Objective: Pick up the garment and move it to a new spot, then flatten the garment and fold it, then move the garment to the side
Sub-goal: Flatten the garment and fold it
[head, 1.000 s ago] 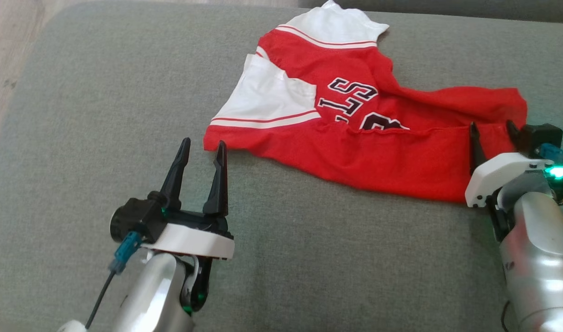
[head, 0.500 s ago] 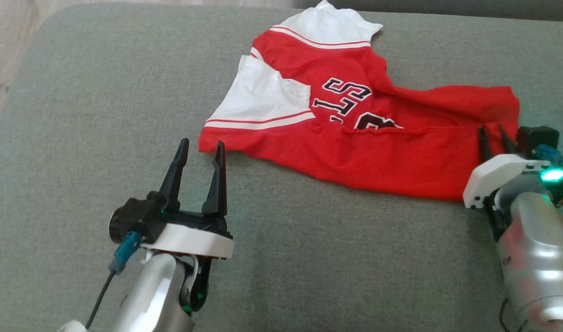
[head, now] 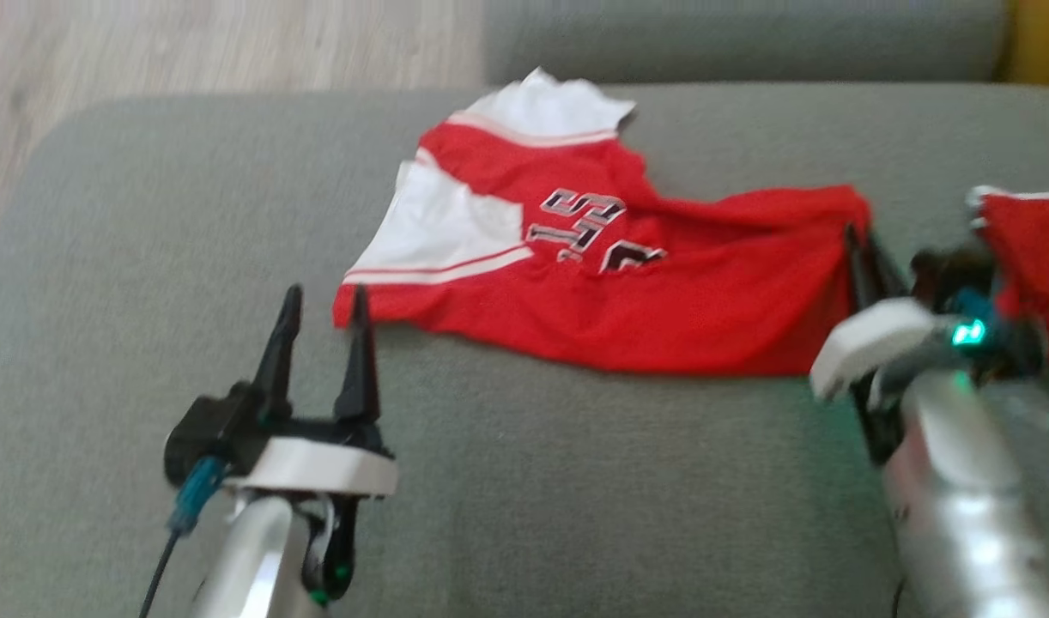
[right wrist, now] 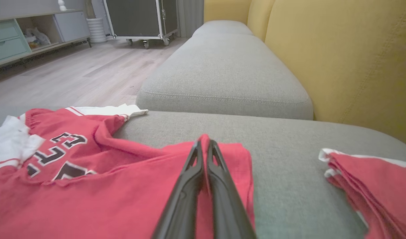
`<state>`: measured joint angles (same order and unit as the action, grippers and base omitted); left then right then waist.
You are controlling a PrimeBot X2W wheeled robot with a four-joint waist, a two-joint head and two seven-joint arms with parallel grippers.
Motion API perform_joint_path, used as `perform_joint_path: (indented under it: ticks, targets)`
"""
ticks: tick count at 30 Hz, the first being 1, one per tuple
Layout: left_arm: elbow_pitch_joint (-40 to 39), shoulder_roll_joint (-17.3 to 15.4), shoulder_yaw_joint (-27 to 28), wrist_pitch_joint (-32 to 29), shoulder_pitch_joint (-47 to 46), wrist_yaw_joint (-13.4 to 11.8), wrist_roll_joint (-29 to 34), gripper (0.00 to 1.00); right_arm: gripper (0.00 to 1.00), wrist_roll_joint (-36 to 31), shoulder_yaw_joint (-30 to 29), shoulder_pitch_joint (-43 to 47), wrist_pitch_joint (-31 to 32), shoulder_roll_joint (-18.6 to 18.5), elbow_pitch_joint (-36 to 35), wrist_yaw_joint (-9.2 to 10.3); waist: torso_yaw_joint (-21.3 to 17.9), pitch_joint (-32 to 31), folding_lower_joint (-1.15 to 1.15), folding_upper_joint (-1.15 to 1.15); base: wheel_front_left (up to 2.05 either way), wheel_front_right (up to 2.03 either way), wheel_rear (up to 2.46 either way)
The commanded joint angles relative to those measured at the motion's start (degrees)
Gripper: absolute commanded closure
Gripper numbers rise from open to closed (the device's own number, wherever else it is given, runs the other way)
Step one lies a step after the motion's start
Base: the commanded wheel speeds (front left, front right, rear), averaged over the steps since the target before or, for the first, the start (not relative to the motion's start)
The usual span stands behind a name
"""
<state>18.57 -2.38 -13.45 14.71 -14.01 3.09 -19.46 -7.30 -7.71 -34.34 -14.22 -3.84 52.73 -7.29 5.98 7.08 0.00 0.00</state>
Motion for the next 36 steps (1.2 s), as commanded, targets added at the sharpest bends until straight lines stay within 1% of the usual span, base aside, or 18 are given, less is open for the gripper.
perform_joint_path:
  ticks: [1, 3, 4, 7, 11, 18, 22, 23, 24, 28, 33, 34, 35, 36]
  targets:
    - [-1.4, -0.5, 2.4, 0.3, -0.4, 0.1, 0.5, 0.00, 1.00, 1.0, 2.1, 1.1, -0.7, 0.9, -1.8, -0.20, -2.3, -2.8, 0.00, 0.00, 0.00, 0.00, 0.00]
    - [-1.5, -0.5, 3.7, 0.3, 0.8, 0.3, 0.9, 0.00, 1.00, 4.7, 6.1, 4.3, -0.8, 0.9, -3.6, -0.20, -3.6, -4.9, 0.00, 0.00, 0.00, 0.00, 0.00]
    - [-1.6, -0.5, 4.9, 0.3, 2.0, 0.5, 1.2, 0.00, 1.00, 7.5, 9.3, 7.7, -0.8, 0.9, -5.1, -0.20, -4.8, -6.9, 0.00, 0.00, 0.00, 0.00, 0.00]
    - [-2.0, -0.5, 6.1, 0.3, 3.3, 0.7, 1.5, 0.00, 1.00, 9.4, 12.5, 12.3, 0.7, 0.9, -7.3, -0.20, -6.3, -8.5, 0.00, 0.00, 0.00, 0.00, 0.00]
    - [-2.3, -0.5, 6.9, 0.3, 4.2, 0.8, 1.4, 0.00, 1.00, 11.3, 15.6, 17.7, 4.9, 0.5, -10.2, -0.20, -7.7, -10.1, 0.00, 0.00, 0.00, 0.00, 0.00]
    - [-2.2, -0.5, 6.7, 0.3, 4.7, 0.9, 1.2, 0.00, 1.00, 14.9, 20.5, 24.5, 13.6, -4.2, -14.5, -0.20, -7.8, -11.7, 0.00, 0.00, 0.00, 0.00, 0.00]
    - [-2.0, -0.5, 6.3, 0.3, 4.5, 0.9, 1.2, 0.00, 1.00, 16.2, 20.5, 27.2, 18.7, -6.7, -15.6, -0.20, -7.1, -11.9, 0.00, 0.00, 0.00, 0.00, 0.00]
    - [-2.0, -0.5, 6.2, 0.3, 4.5, 1.0, 1.2, 0.00, 0.55, 15.9, 20.1, 27.4, 18.9, -7.0, -16.2, -0.20, -6.9, -11.9, 0.00, 0.00, 0.00, 0.00, 0.00]
    - [-1.9, -0.5, 6.1, 0.3, 4.4, 1.0, 1.2, 0.00, 0.00, 16.0, 19.5, 27.6, 18.9, -7.0, -16.9, -0.20, -6.7, -11.9, 0.00, 0.00, 0.00, 0.00, 0.00]
    - [-2.0, -0.5, 6.0, 0.3, 4.4, 0.9, 1.3, 0.00, 0.00, 15.5, 17.5, 26.7, 16.8, -6.1, -20.6, -0.20, -6.0, -11.7, 0.00, 0.00, 0.00, 0.00, 0.00]
    - [-2.3, -0.5, 5.8, 0.3, 4.1, 1.0, 1.5, 0.00, 0.00, 15.9, 16.1, 24.1, 8.7, -3.9, -26.5, -0.20, -4.9, -11.2, 0.00, 0.00, 0.00, 0.00, 0.00]
    - [-2.3, -0.5, 5.8, 0.3, 4.1, 1.0, 1.5, 0.00, 0.00, 15.9, 16.1, 24.1, 8.7, -3.9, -26.5, -0.20, -4.9, -11.2, 0.00, 0.00, 0.00, 0.00, 0.00]
    - [-2.4, -0.5, 5.7, 0.3, 3.9, 1.0, 1.6, 0.00, 0.00, 16.2, 16.1, 22.9, 5.3, -3.4, -28.2, -0.20, -4.4, -10.9, 0.00, 0.00, 0.00, 0.00, 0.00]
    - [-2.5, -0.5, 5.7, 0.3, 3.9, 1.0, 1.6, 0.00, 0.00, 16.4, 16.5, 22.3, 3.8, -3.2, -28.9, -0.20, -4.1, -10.7, 0.00, 0.00, 0.00, 0.00, 0.00]
